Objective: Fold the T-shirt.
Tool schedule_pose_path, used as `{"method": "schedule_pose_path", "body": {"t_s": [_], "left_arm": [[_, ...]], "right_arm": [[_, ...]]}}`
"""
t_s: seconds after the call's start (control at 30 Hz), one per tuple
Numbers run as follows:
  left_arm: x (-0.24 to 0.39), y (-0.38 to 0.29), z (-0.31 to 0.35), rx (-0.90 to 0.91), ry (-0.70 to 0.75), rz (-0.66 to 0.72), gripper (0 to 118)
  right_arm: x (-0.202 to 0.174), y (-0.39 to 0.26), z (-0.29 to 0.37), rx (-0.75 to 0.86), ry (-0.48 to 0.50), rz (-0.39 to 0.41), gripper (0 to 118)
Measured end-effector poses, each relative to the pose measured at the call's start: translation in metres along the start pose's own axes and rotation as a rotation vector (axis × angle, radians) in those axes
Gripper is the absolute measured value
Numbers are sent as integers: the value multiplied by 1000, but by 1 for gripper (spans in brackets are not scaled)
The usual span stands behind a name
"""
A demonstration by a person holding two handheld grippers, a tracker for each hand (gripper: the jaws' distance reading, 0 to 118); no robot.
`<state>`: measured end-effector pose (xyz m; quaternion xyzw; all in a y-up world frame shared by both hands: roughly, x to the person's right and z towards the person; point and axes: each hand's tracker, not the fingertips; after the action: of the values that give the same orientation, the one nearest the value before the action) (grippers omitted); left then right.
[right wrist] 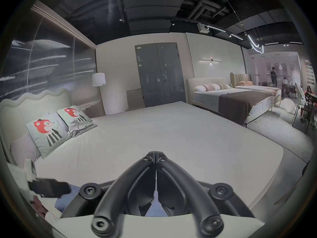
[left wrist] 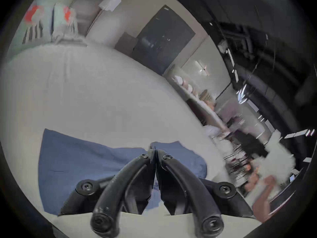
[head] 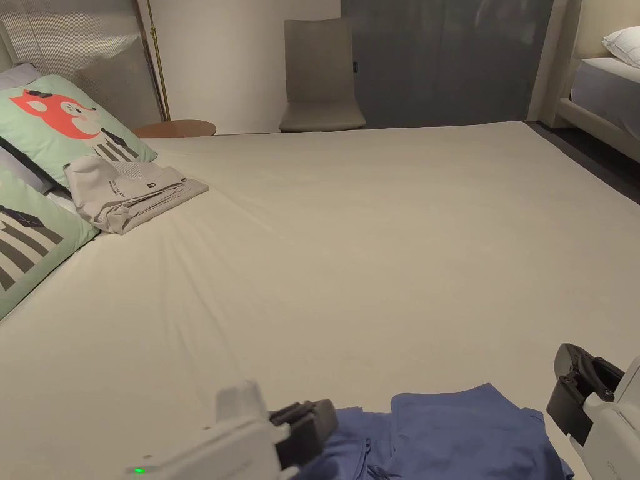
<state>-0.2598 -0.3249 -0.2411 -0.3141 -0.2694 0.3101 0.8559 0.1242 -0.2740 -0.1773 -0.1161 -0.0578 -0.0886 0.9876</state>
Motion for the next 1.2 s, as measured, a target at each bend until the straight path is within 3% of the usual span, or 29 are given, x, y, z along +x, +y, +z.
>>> {"method": "schedule_pose_path", "body": {"t_s": [0.07,0.1,0.17,0.2,0.27,0.3,0.33,0.47,0.63,0.67,0.73,0.77,0.83,0.93,1.0,1.2], "left_arm": [[-29,19,19,-26,-46,65,4],[-43,28,29,-32,-42,85,13],[-74,42,43,-76,-34,136,39],[-92,46,46,-95,-20,183,63],[-116,52,51,-127,14,240,96],[-127,52,51,-129,40,276,110],[-142,51,48,-141,53,310,111],[-157,37,37,-198,-3,425,110],[-150,25,19,-173,-89,465,109],[-149,23,12,-199,-105,480,105],[-136,15,2,-244,-57,428,79],[-130,12,-2,-248,2,371,64],[-128,11,-2,-233,84,316,23],[-139,12,8,-222,18,434,13],[-144,19,16,-229,67,429,8],[-151,37,79,-93,102,440,7]], "right_arm": [[-3,0,-1,-4,7,-3,0],[-5,-1,-1,-7,10,-2,0],[-9,-3,-2,-12,15,3,0],[-12,-3,-2,-16,22,1,0],[-16,-5,-3,-21,30,2,0],[-18,-6,-3,-23,32,6,0],[-21,-6,-3,-26,37,9,0],[-28,-5,-4,-34,49,19,0],[-32,-3,-3,-31,52,33,0],[-32,-2,-3,-30,52,34,0],[-34,-1,-4,-27,52,33,0],[-33,-2,-4,-26,52,33,0],[-34,-1,-3,-25,53,34,0],[-36,0,-3,-27,55,45,0],[-37,0,-3,-24,53,53,0],[-41,2,-6,-15,66,59,0]]}}
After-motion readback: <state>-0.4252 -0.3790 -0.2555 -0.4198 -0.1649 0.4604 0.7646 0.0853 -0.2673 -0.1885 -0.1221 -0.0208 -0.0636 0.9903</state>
